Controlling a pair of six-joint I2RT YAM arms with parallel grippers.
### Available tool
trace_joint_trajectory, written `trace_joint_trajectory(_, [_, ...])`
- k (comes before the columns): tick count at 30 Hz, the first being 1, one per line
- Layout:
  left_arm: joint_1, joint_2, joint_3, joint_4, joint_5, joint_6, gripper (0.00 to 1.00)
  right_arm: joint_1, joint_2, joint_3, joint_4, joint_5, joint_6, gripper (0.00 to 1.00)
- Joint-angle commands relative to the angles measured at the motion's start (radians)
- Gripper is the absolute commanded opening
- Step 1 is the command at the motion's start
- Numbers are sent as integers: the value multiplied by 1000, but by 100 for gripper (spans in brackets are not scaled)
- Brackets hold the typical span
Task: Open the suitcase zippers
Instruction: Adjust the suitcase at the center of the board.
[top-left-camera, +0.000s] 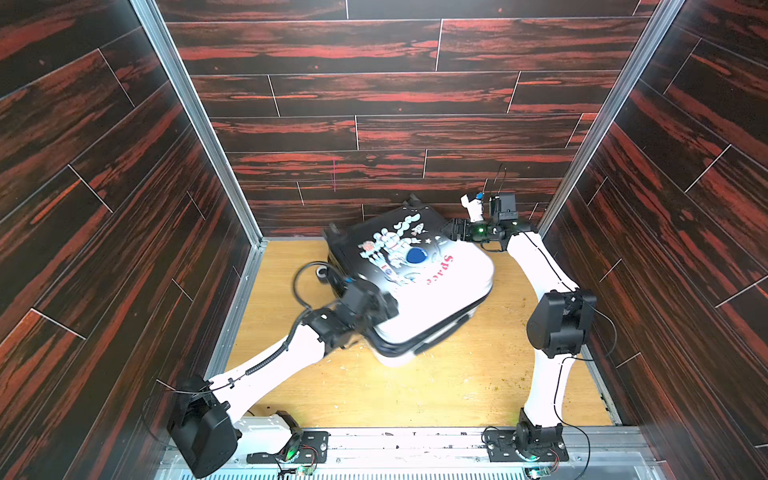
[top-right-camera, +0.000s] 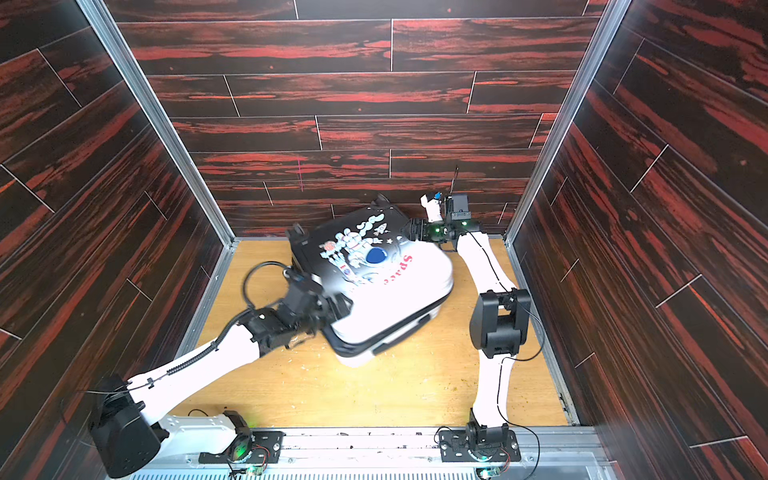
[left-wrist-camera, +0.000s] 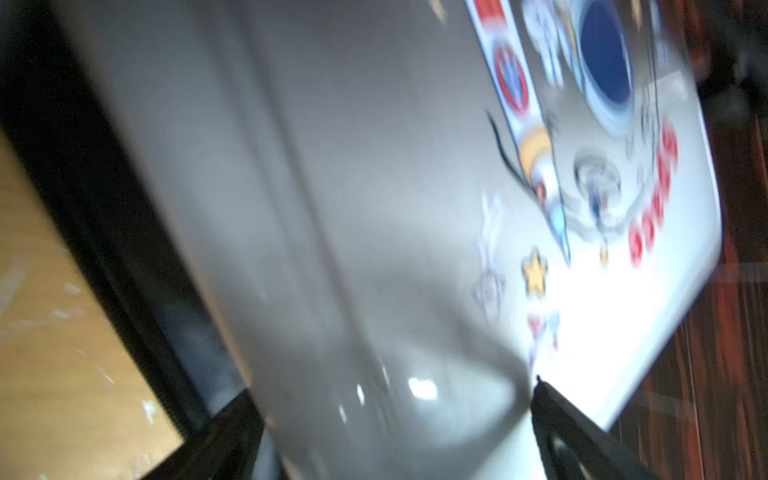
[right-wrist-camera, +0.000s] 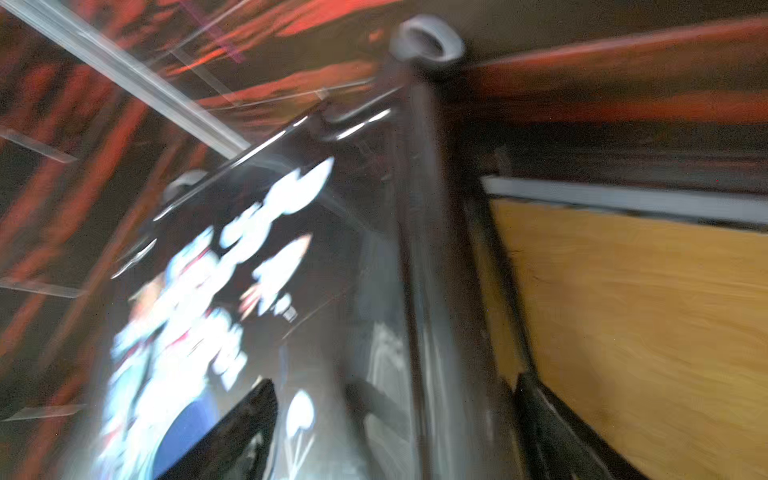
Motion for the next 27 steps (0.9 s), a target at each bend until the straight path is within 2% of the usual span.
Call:
trace_joint_trajectory(1, [-29, -129, 109, 148, -31, 180, 100, 131, -142, -63, -128, 213, 32, 91])
trace_joint_trajectory(2, [-19, -149, 146, 78, -123, 214, 100, 130, -185, -103, -94, 308, 45, 92])
trace_joint_trajectory(4, [52, -142, 259, -96, -263, 209, 100, 129, -282, -194, -14, 406, 57, 93])
trace_joint_trajectory(5, [97, -125, 305, -149, -285, 191, 100, 129, -321, -228, 8, 455, 75, 94])
trace_joint_trajectory(7, [202, -80, 367, -234, -322, 140, 100, 129, -403, -306, 55, 457, 103, 94])
trace_joint_trajectory(10, [374, -22, 359, -137, -259, 72, 100, 129, -515, -439, 119, 420, 178, 93])
trace_joint_trajectory(12, [482, 41, 362, -75, -174, 22, 100, 129, -581, -525, 149, 377, 231, 93])
trace_joint_trajectory(16, [621, 219, 448, -13, -44, -49, 100, 132, -715, -688, 194, 296, 331, 93])
trace_joint_trajectory(21, [682, 437, 564, 64, 117, -104, 100, 133, -895, -860, 181, 262, 409, 93])
trace_joint_trajectory(27, [684, 610, 609, 171, 213, -181, 100, 133, -1090, -1026, 107, 213, 459, 92])
